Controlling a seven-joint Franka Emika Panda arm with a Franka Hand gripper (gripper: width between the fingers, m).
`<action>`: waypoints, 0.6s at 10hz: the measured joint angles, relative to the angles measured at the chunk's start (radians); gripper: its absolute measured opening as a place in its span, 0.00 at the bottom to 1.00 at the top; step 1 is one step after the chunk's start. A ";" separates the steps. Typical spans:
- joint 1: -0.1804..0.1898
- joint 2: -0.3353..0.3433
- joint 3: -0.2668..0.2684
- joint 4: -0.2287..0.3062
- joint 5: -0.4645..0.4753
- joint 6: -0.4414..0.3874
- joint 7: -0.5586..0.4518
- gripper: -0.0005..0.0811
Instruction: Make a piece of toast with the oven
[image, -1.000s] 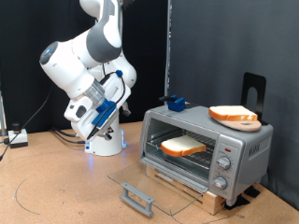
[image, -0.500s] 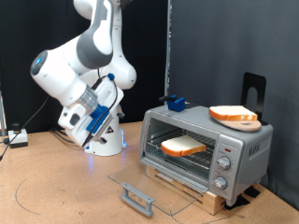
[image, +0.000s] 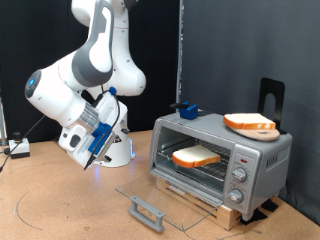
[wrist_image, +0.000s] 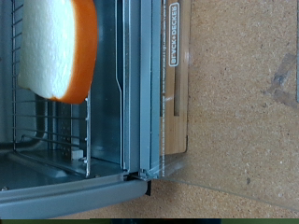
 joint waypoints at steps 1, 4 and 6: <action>0.000 0.024 -0.003 0.000 0.008 0.013 0.003 1.00; -0.001 0.107 -0.011 0.008 0.011 0.102 -0.004 1.00; -0.004 0.158 -0.018 0.022 0.011 0.163 -0.020 1.00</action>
